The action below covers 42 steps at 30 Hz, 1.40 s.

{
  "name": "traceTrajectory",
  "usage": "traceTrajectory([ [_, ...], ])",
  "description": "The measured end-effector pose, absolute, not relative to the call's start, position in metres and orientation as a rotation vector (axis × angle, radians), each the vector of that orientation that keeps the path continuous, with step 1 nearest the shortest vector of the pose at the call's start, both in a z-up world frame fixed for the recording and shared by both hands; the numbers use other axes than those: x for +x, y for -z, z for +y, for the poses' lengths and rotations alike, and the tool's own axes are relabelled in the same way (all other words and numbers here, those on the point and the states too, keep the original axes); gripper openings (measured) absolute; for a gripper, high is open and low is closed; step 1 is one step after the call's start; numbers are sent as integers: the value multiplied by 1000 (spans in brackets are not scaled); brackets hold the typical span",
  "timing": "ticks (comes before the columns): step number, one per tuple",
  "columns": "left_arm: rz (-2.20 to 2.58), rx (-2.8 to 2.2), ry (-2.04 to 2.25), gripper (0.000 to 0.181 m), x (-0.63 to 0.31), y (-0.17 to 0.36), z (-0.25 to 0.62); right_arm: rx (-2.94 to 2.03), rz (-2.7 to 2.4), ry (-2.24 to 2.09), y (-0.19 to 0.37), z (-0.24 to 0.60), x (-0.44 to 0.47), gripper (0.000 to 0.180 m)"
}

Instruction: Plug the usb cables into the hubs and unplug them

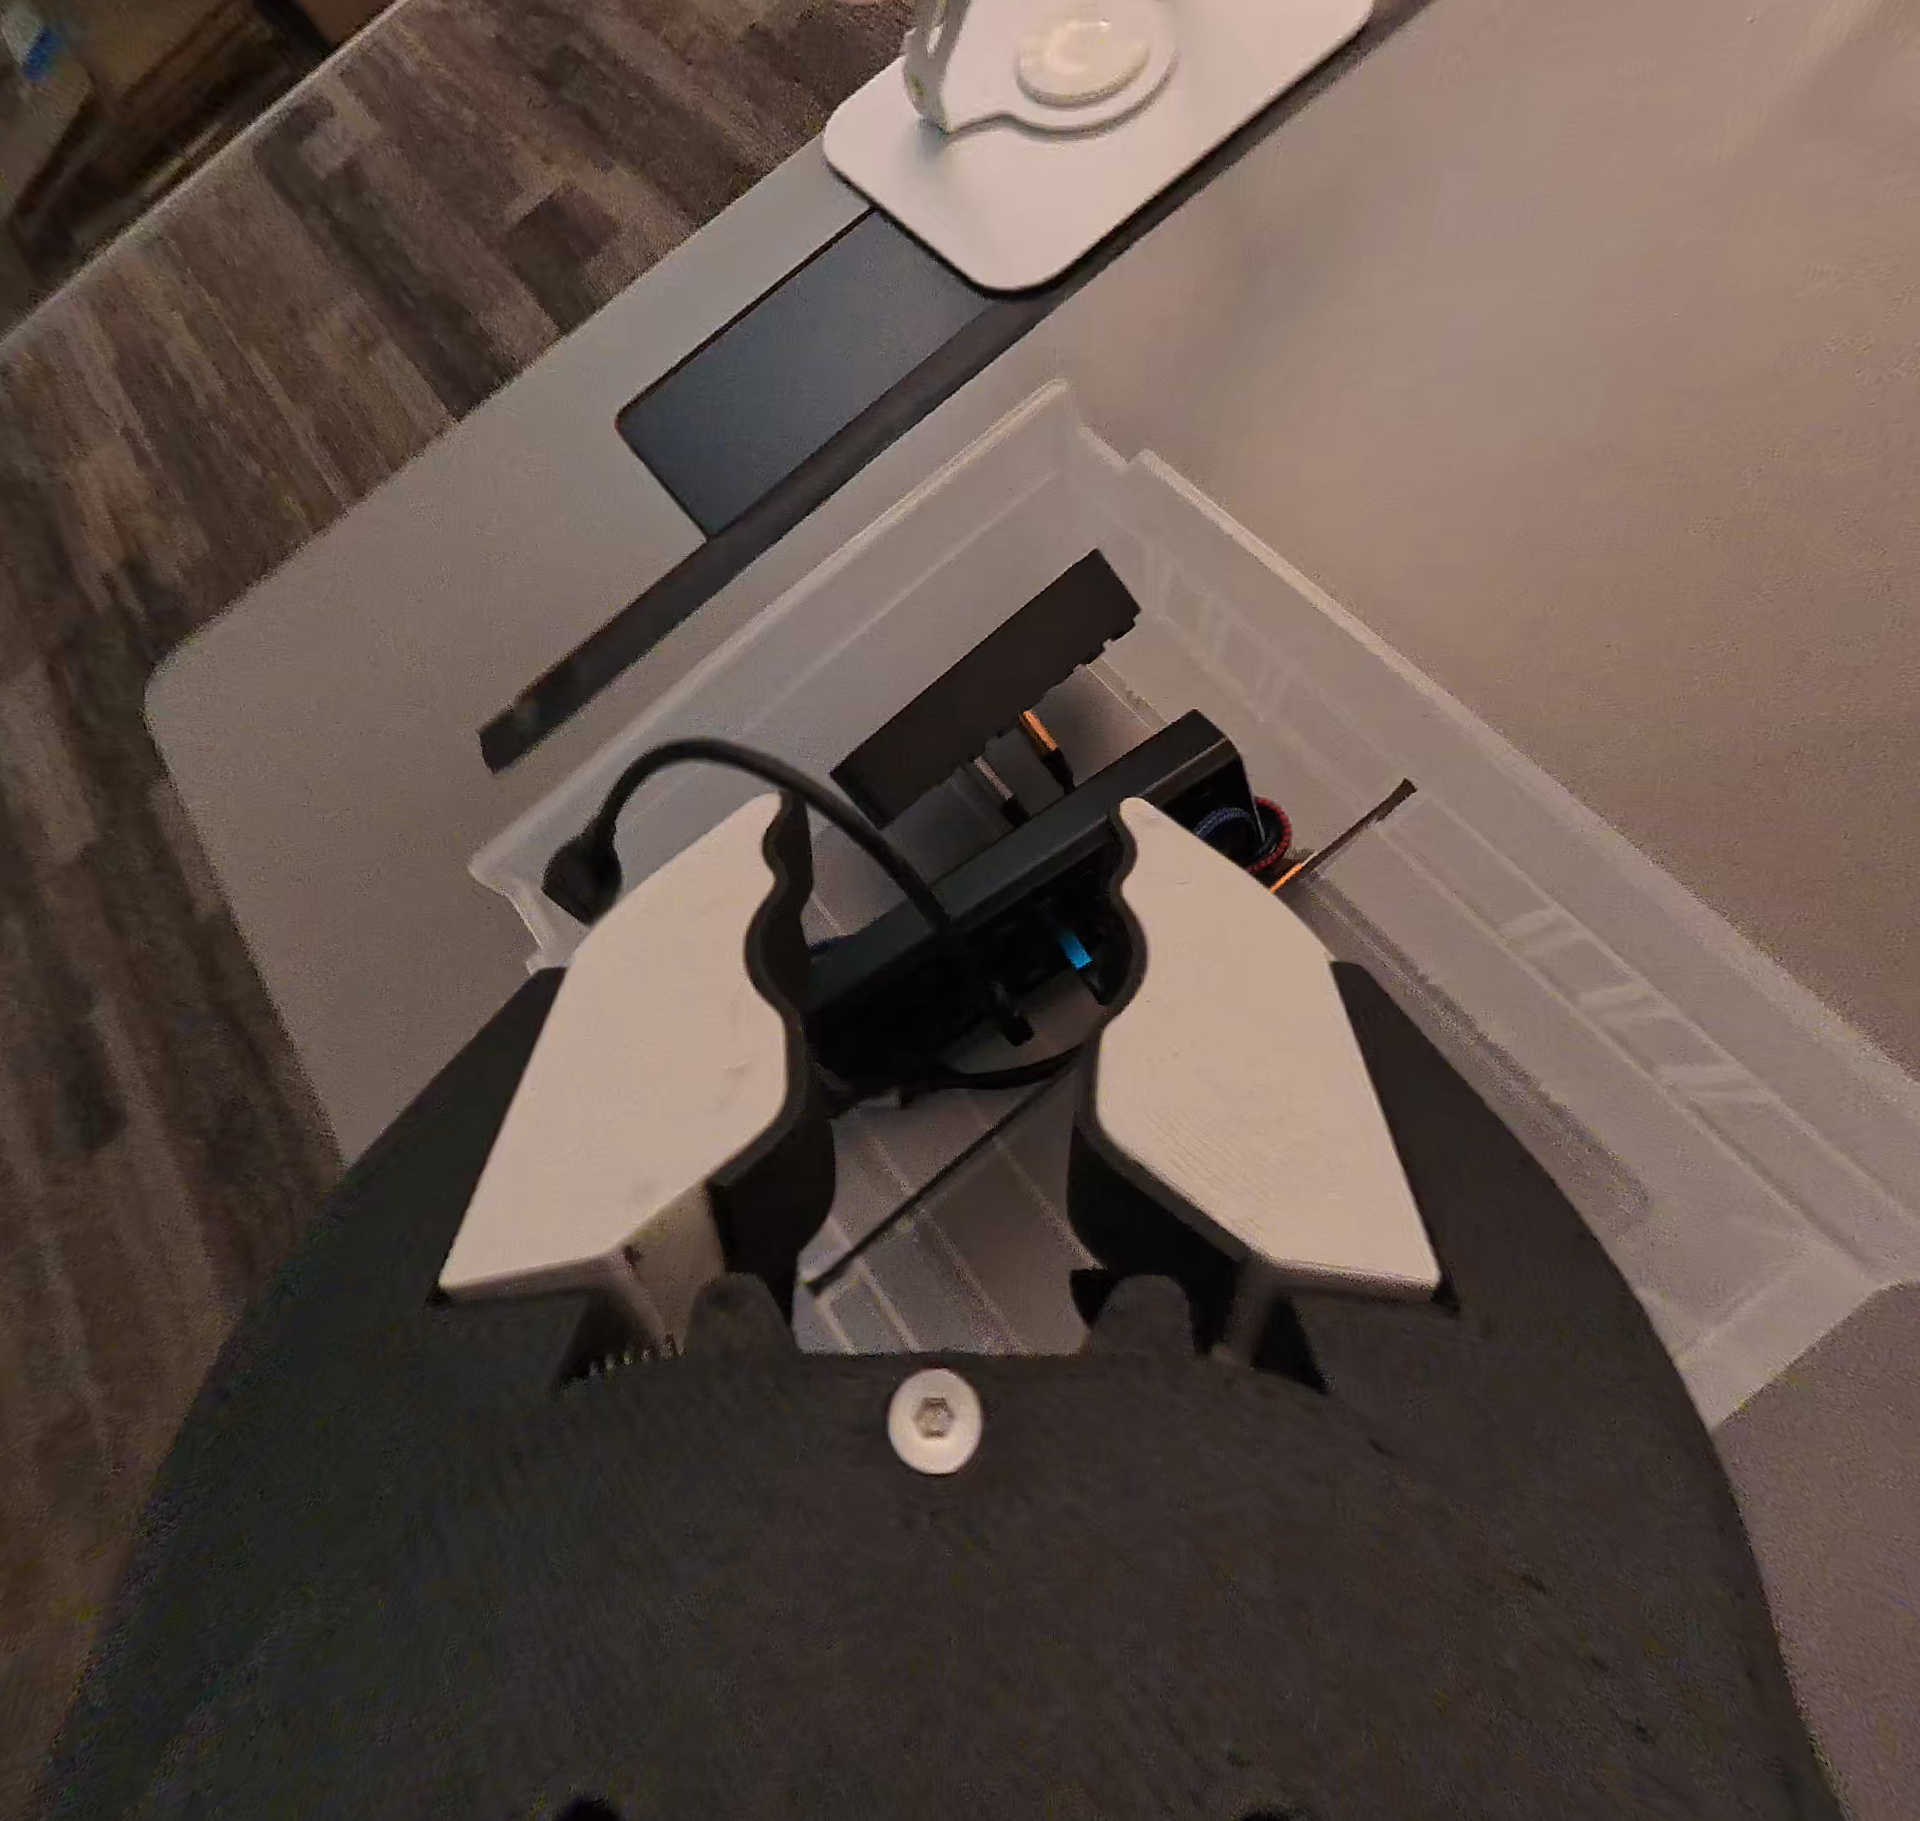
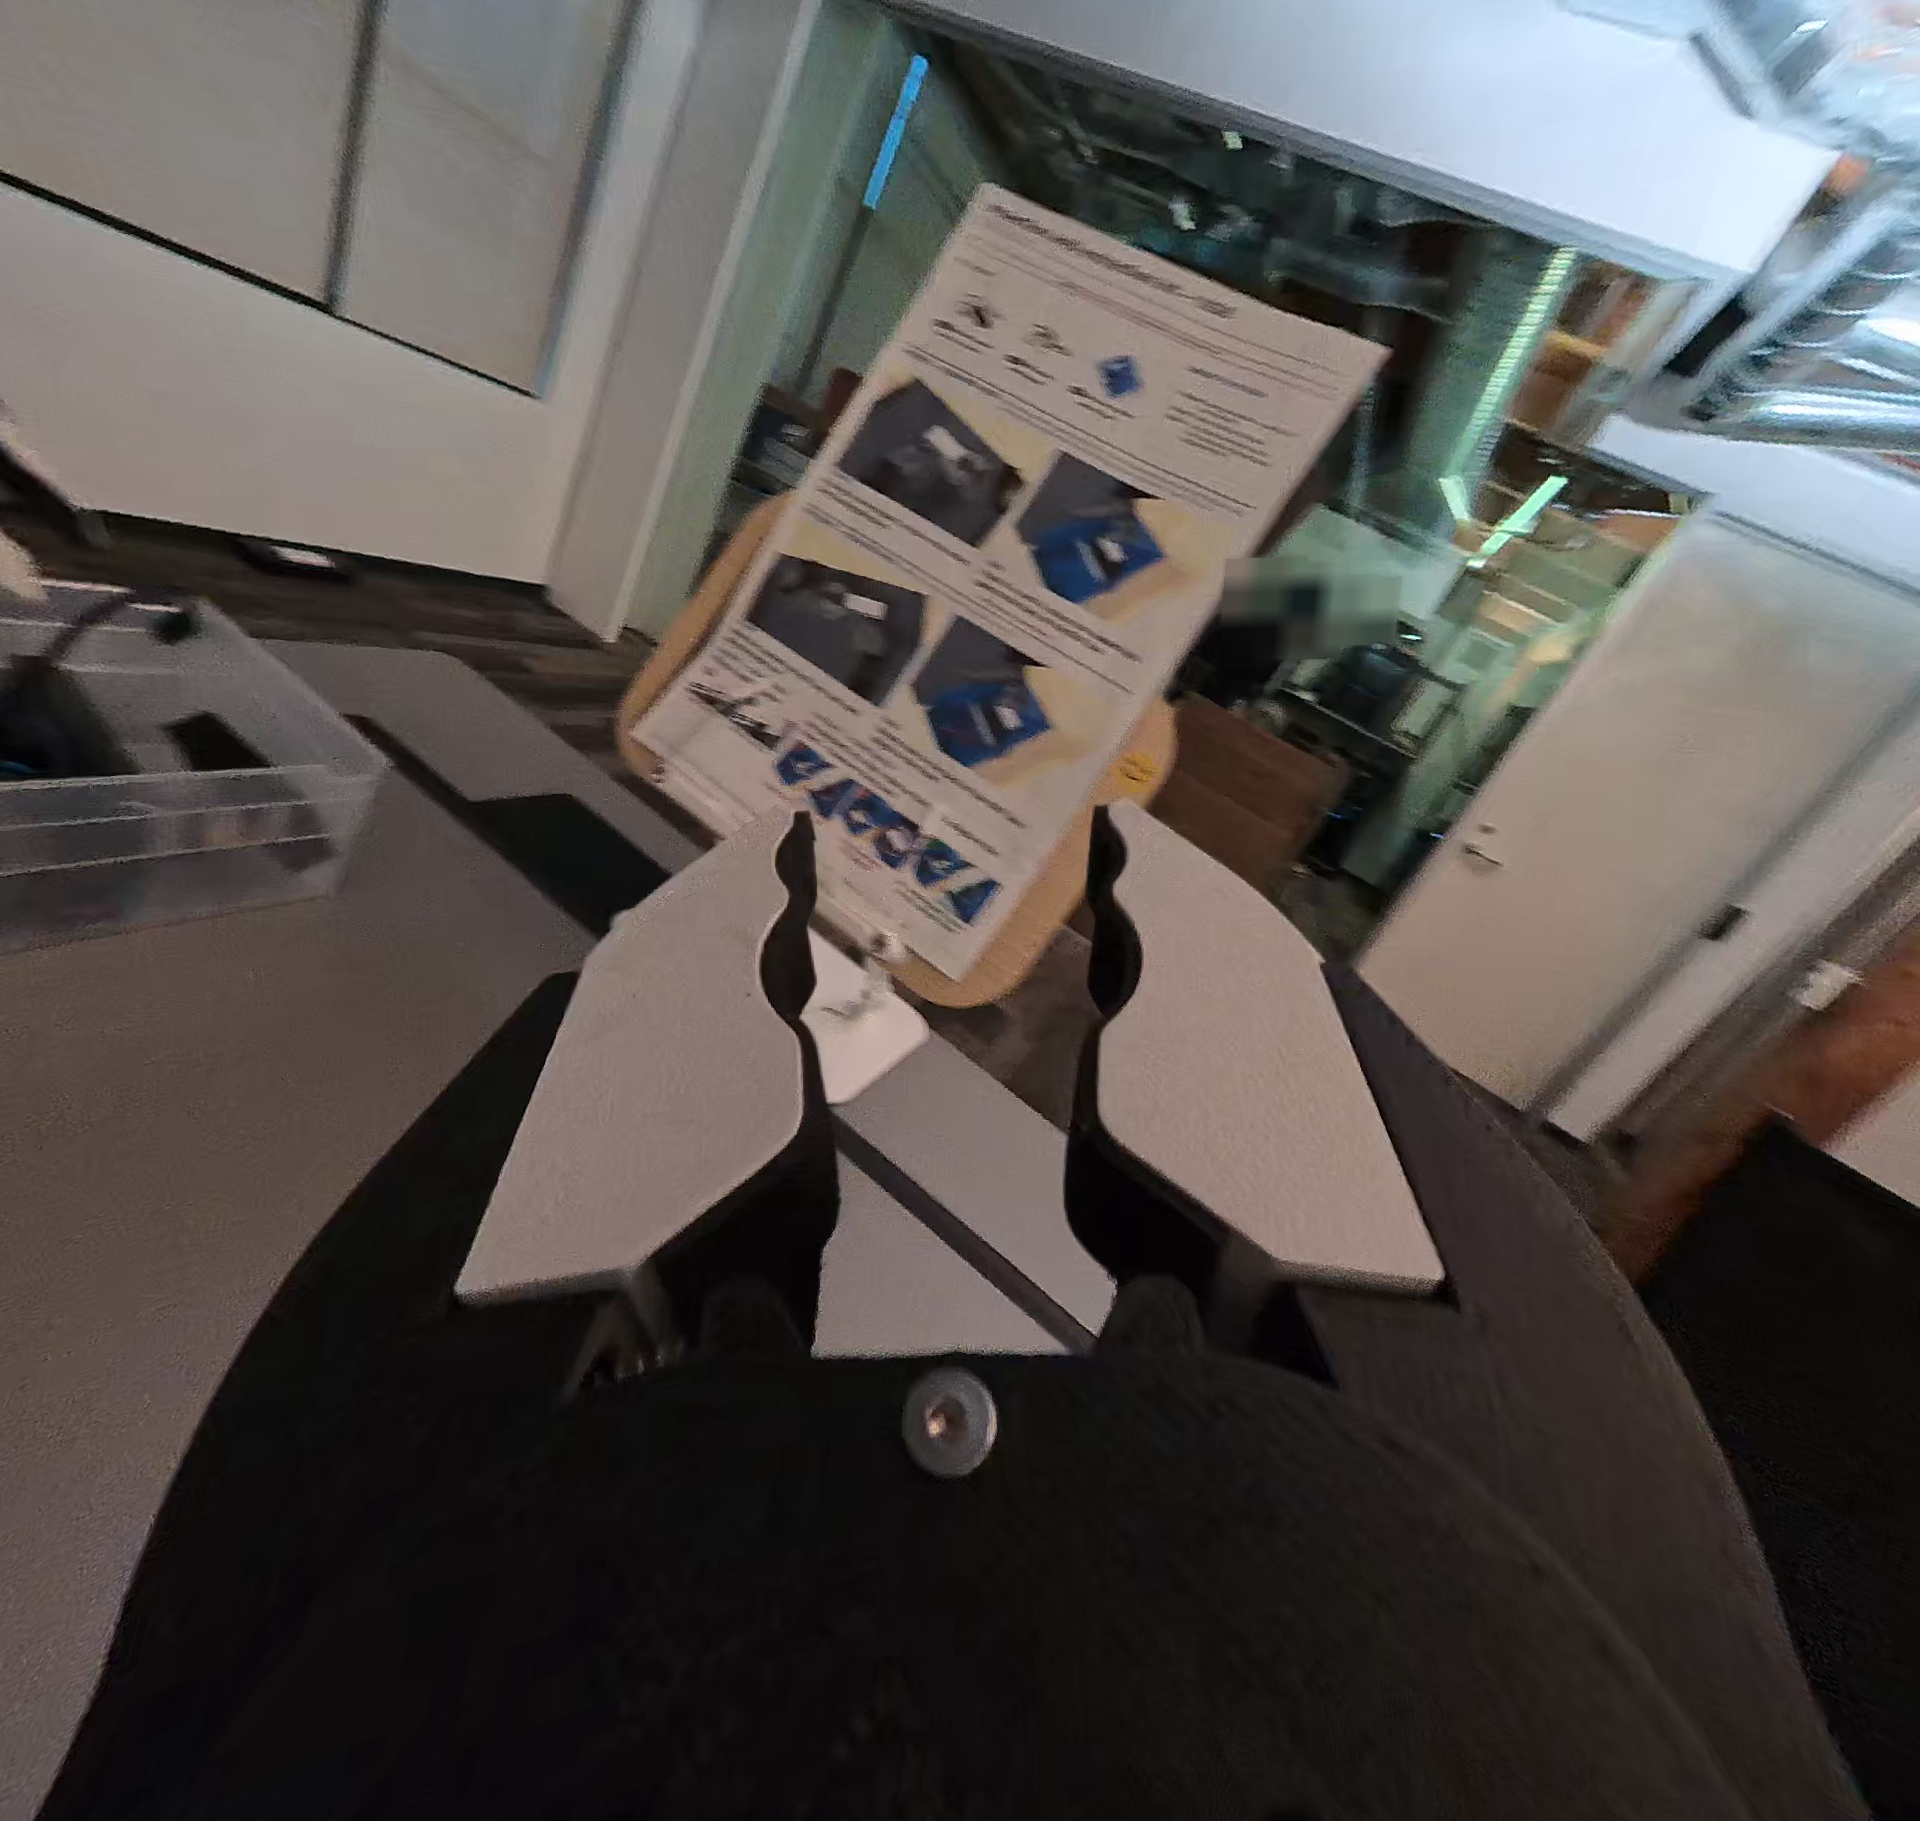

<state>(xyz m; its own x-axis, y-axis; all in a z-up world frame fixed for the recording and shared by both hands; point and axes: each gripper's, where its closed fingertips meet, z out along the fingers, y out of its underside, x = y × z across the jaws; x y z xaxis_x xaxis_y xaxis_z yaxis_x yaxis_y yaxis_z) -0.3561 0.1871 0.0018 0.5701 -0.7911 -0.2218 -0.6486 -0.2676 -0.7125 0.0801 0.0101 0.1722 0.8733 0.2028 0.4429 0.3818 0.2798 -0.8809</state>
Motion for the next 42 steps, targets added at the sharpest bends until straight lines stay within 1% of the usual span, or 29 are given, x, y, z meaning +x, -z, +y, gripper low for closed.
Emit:
traceTrajectory([
  [2, 1309, -1943, 133, 56, -348, -7, 184, -1307, -597, 76, -167, 20, 57, 51],
  [4, 1458, -1905, 3, 55, -343, -10, 187, -1299, -646, 43, -164, 32, 40, 50],
  [6, 1589, -1890, -96, 49, -337, -7, 193, -1290, -678, -12, -162, 45, 23, 50],
  [8, 1730, -1849, -195, 46, -329, 3, 201, -1283, -676, -74, -160, 54, 10, 50],
  [9, 1805, -1805, -254, 43, -325, 11, 205, -1272, -679, -100, -158, 56, 4, 49],
  [10, 1876, -1750, -319, 37, -323, 19, 211, -1242, -683, -115, -160, 57, -2, 45],
  [11, 1934, -1698, -366, 36, -320, 27, 215, -1243, -704, -127, -158, 58, -8, 45],
  [14, 2041, -1616, -351, 32, -307, 54, 220, -1269, -771, -72, -150, 59, -12, 45],
  [17, 2115, -1585, -337, 37, -300, 74, 220, -1271, -789, 23, -149, 58, -4, 45],
  [21, 2163, -1564, -372, 36, -297, 87, 228, -1292, -783, 41, -146, 61, 5, 44],
  [26, 2243, -1455, -459, 28, -298, 99, 236, -1313, -773, 61, -143, 66, 13, 44],
  [36, 2277, -1365, -470, 30, -301, 109, 243, -1326, -777, 75, -140, 68, 14, 41],
  [42, 2228, -1368, -440, 29, -300, 110, 242, -1350, -796, 83, -133, 73, 12, 36],
])
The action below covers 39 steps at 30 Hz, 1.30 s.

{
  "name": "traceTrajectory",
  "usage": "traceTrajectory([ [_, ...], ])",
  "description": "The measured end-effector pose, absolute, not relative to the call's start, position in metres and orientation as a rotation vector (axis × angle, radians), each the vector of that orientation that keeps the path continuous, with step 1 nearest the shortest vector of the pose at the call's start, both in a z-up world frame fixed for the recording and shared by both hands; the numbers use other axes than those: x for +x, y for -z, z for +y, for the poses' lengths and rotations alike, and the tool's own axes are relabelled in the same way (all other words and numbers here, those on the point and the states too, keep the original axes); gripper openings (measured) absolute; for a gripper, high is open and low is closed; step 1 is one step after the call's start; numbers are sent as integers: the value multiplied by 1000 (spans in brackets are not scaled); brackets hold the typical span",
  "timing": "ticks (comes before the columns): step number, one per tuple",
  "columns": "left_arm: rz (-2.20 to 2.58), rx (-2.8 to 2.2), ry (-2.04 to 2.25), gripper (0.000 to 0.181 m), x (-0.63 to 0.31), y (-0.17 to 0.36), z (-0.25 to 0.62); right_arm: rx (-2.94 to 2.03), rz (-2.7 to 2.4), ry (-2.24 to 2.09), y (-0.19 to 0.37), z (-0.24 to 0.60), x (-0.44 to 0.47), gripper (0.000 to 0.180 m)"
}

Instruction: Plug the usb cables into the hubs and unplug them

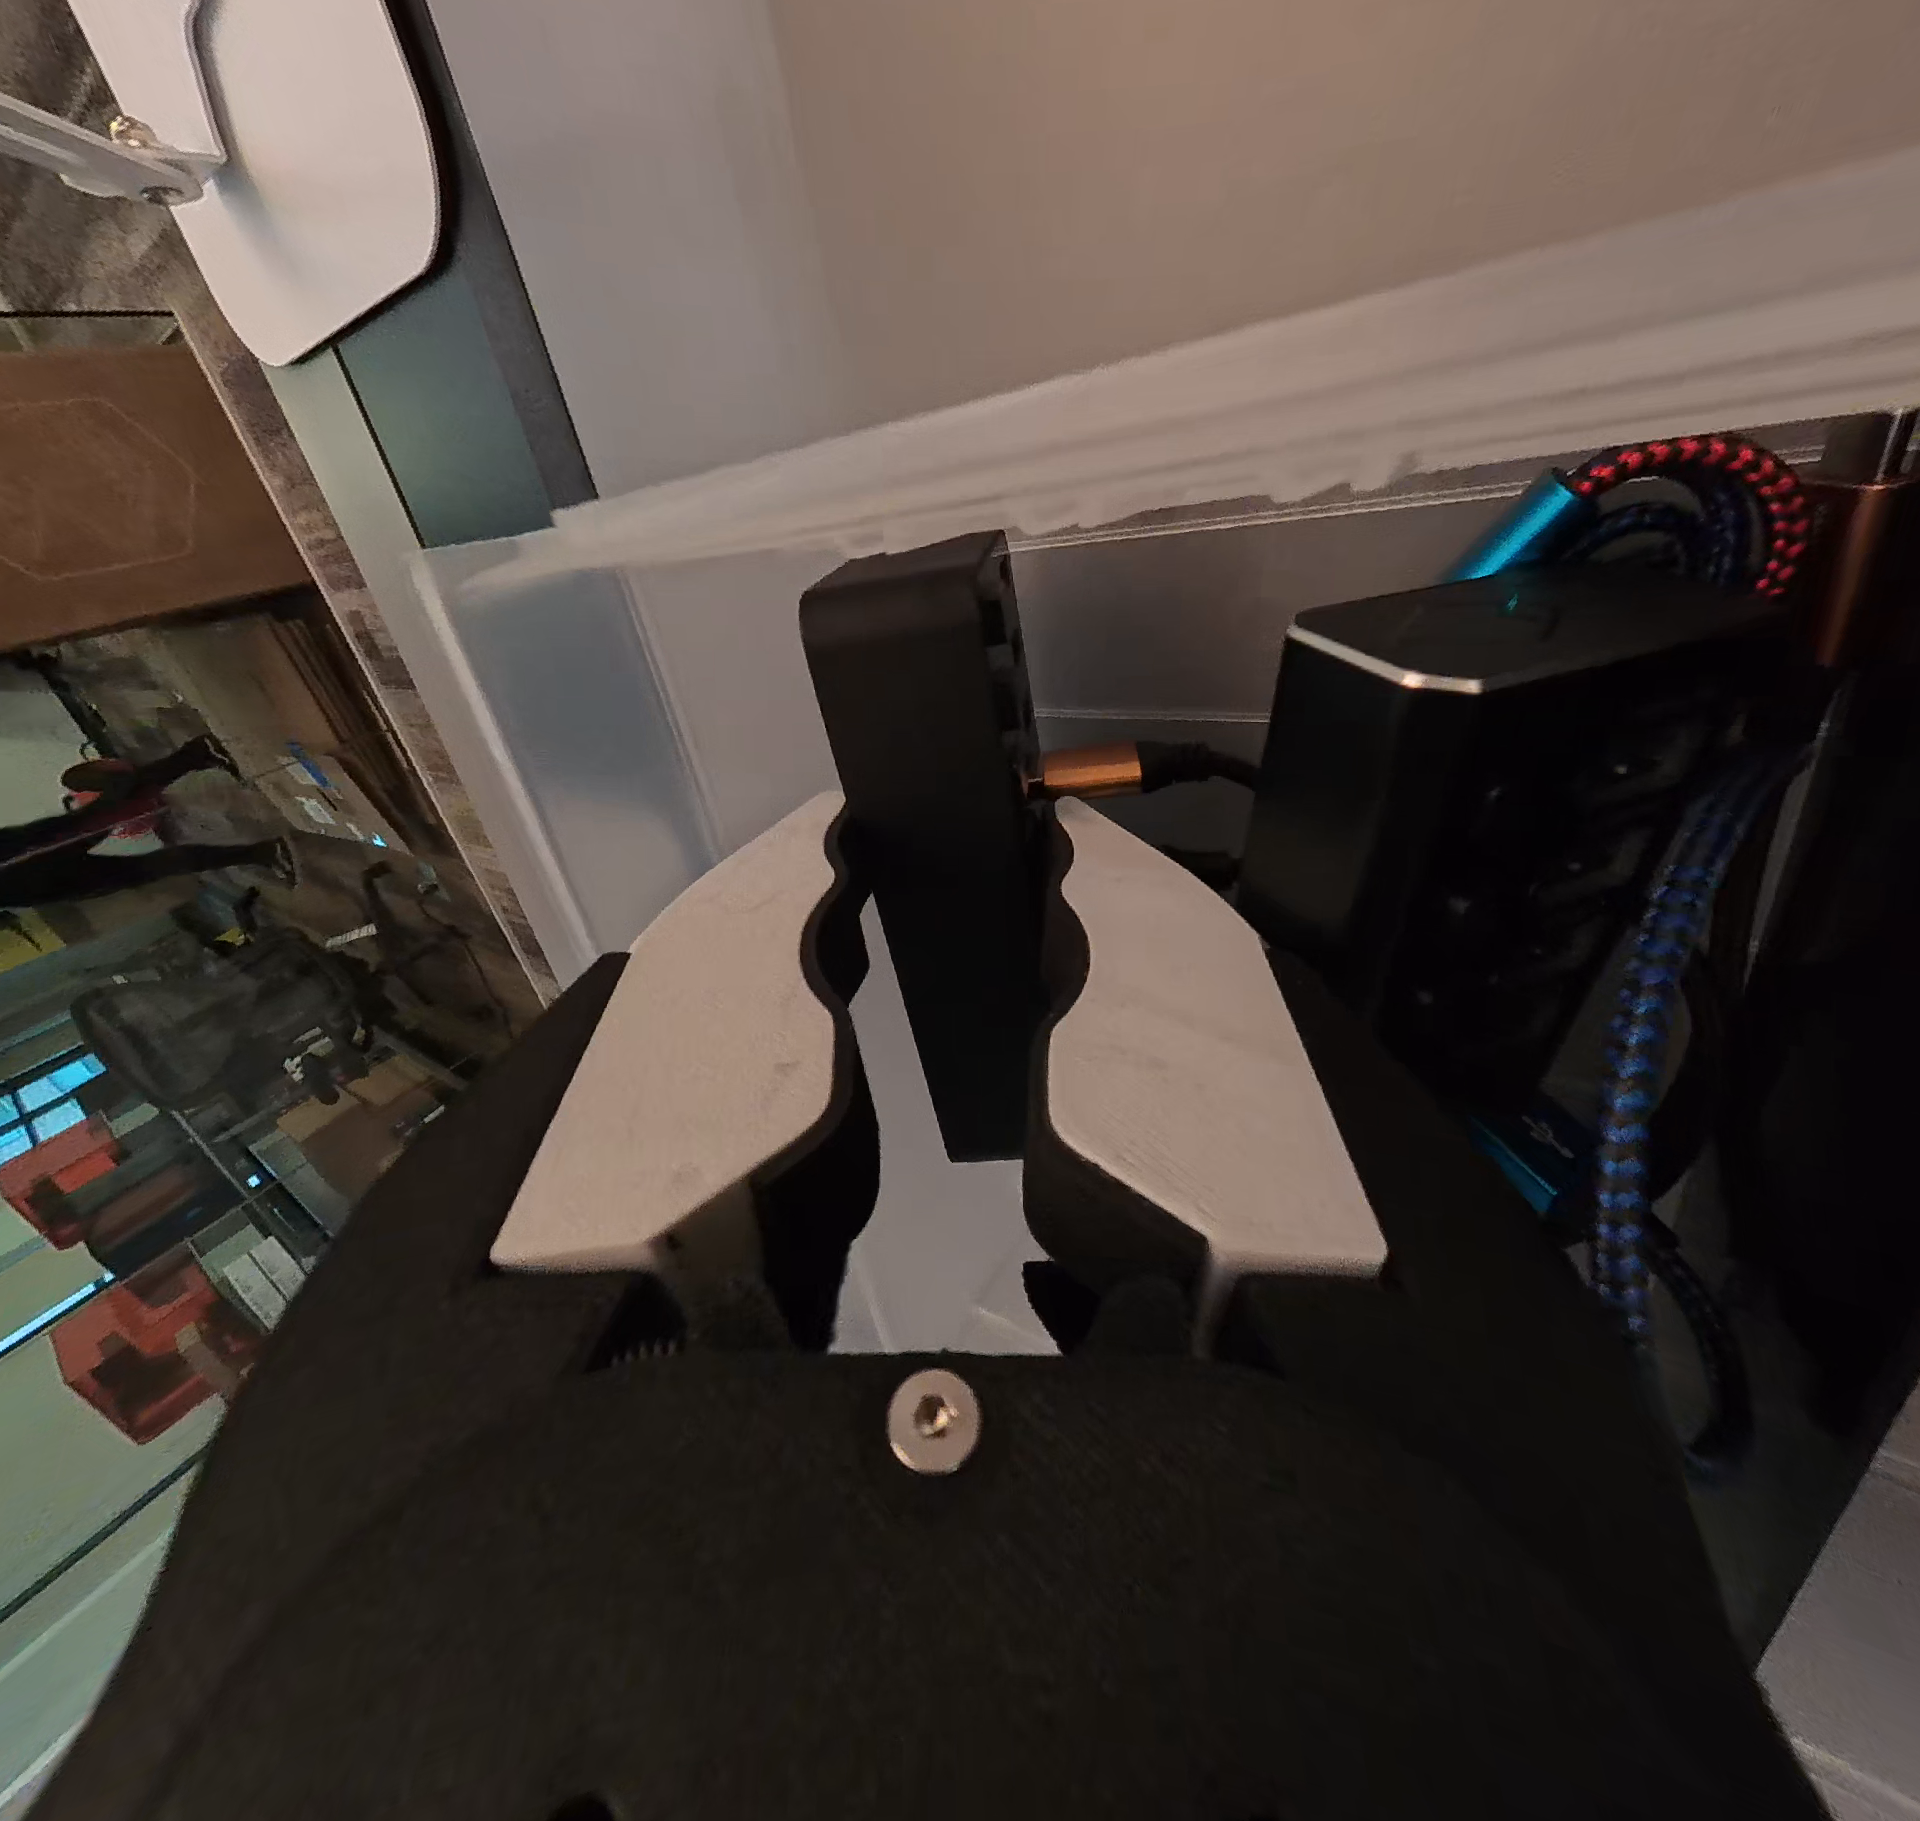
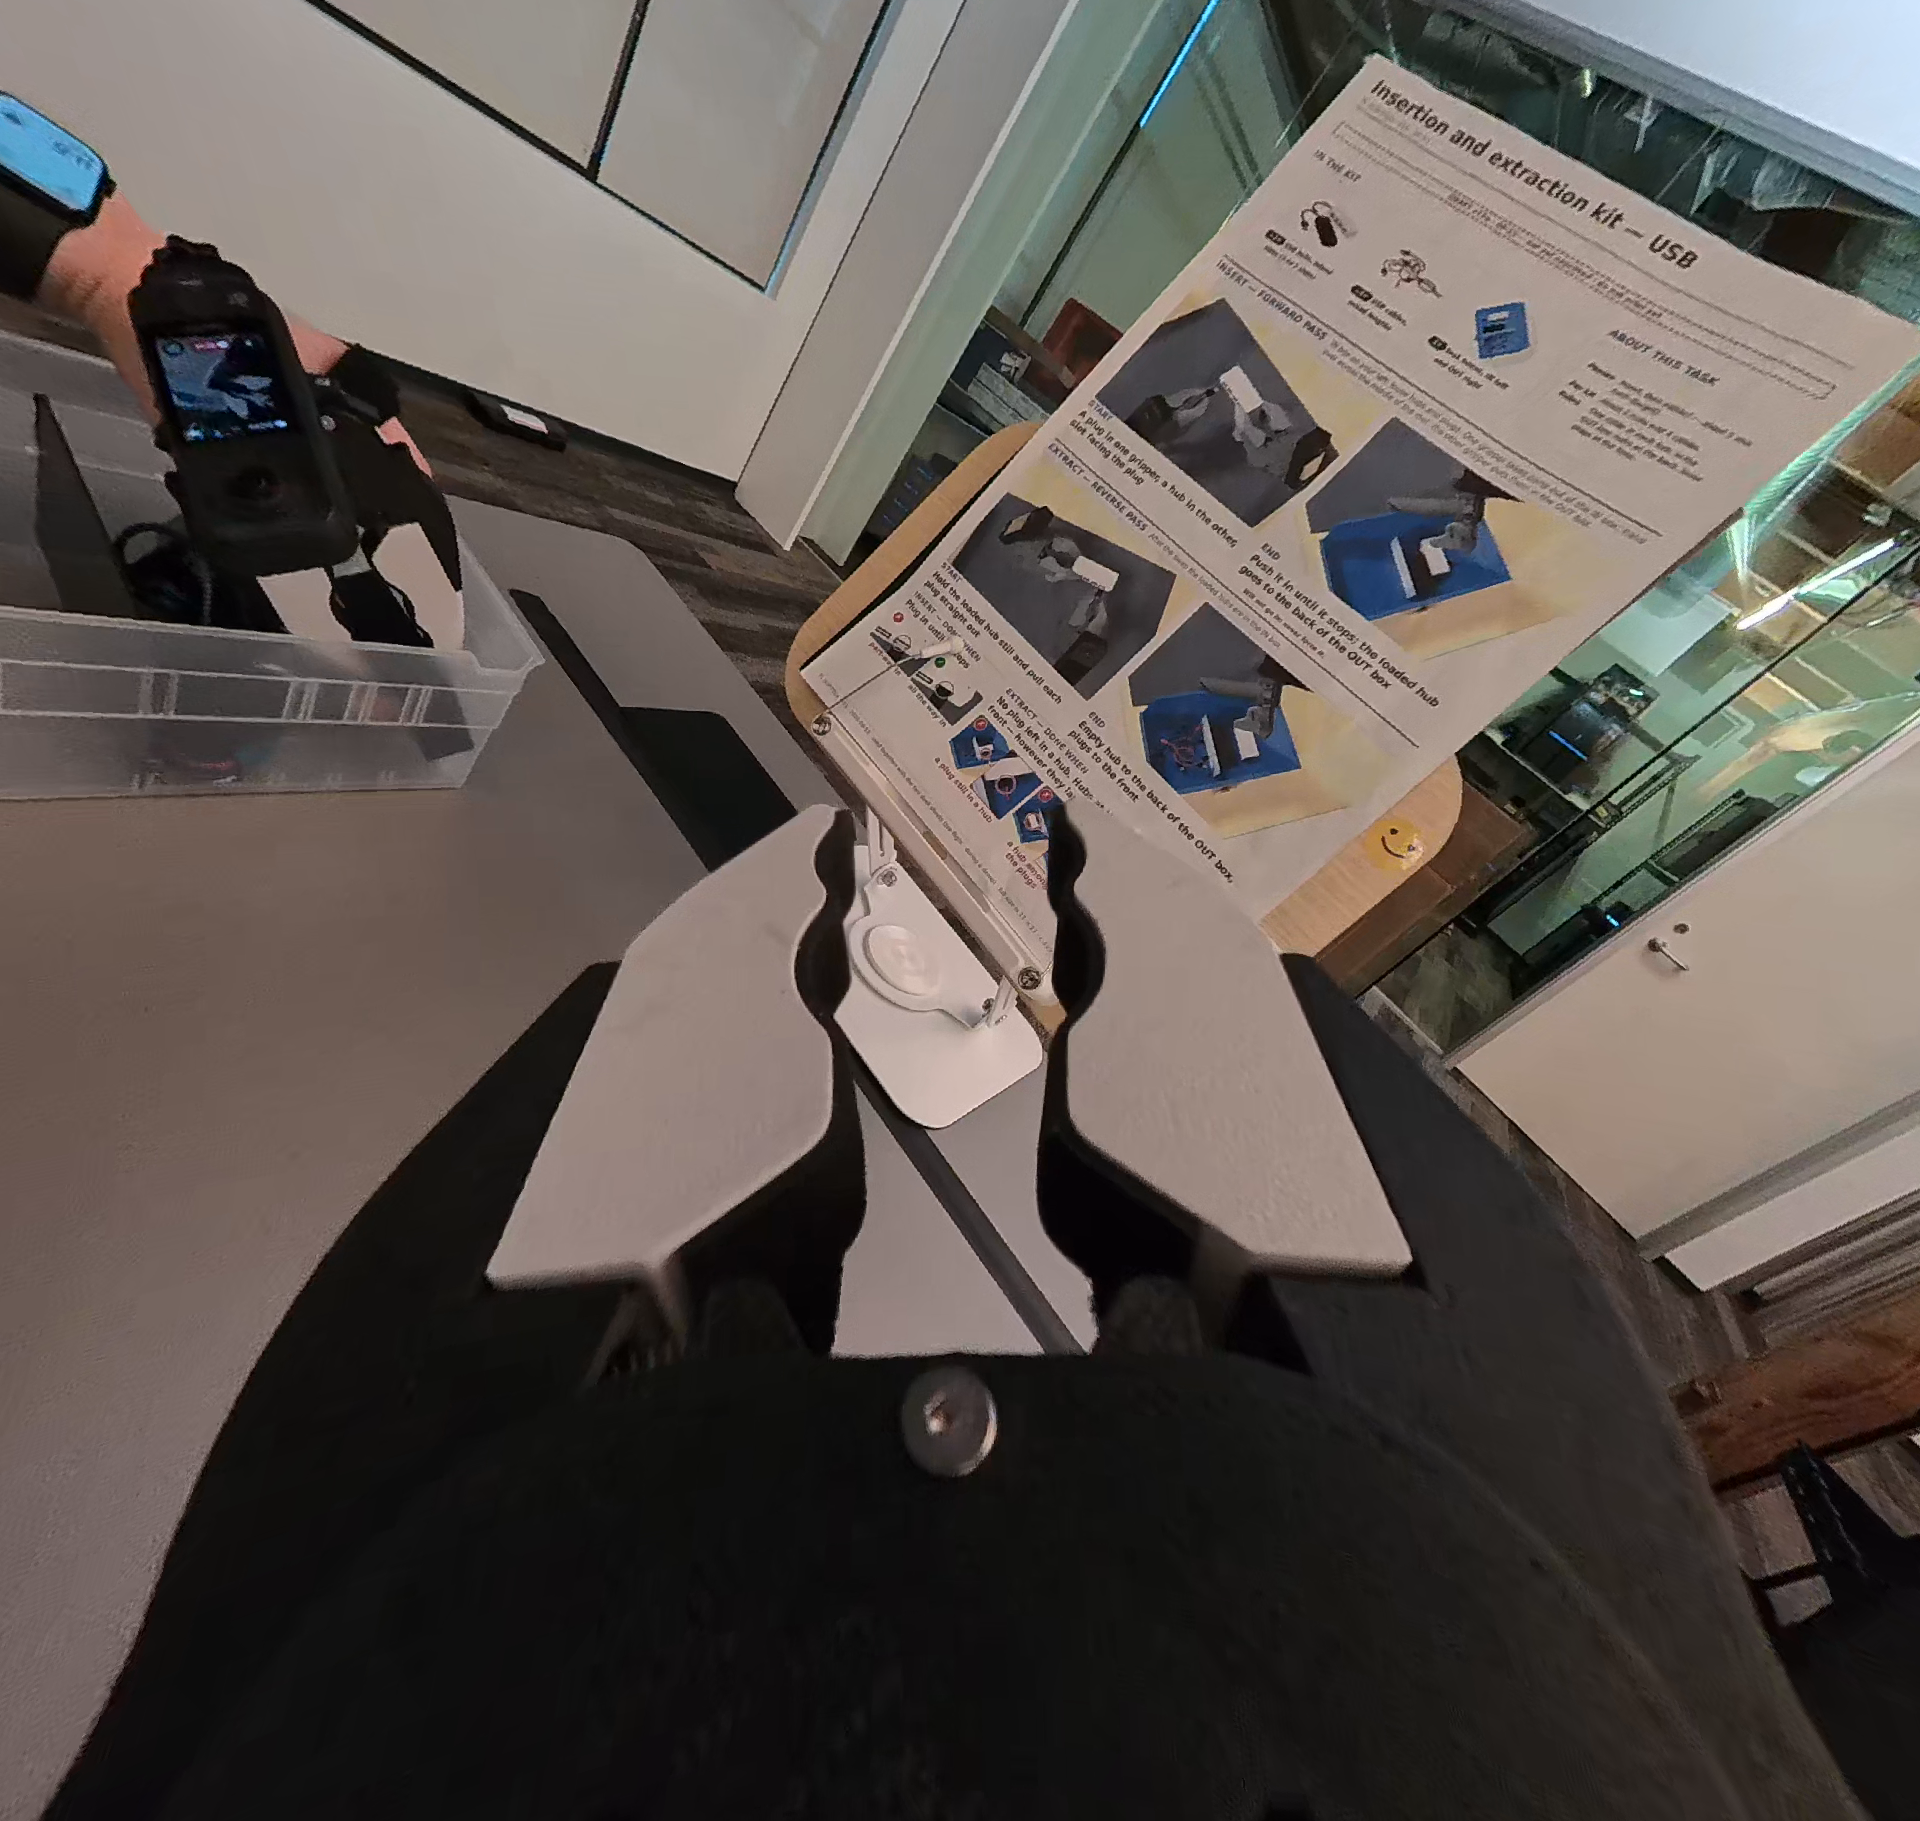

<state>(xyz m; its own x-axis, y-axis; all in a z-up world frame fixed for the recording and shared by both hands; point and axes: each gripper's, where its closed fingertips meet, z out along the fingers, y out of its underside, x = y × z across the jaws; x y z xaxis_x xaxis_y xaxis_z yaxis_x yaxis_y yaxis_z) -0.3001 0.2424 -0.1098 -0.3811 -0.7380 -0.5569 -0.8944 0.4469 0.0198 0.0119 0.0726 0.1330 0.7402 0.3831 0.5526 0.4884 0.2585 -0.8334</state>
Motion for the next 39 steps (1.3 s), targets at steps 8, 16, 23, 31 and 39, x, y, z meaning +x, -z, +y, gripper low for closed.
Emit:
traceTrajectory([
  [8, 2192, -1391, -469, 27, -299, 93, 238, -1361, -782, 121, -133, 75, 16, 34],
  [16, 1914, -1420, -402, 27, -297, 15, 247, -1365, -767, 85, -134, 74, 19, 34],
  [23, 1665, -1385, -317, 27, -299, -86, 235, -1349, -773, 35, -135, 73, 14, 34],
  [31, 1329, -1273, -143, 27, -280, -238, 199, -1359, -775, -34, -130, 74, 11, 34],
  [39, 1181, -1173, 357, 27, -176, -283, 111, -1300, -756, -174, -150, 41, 4, 33],
])
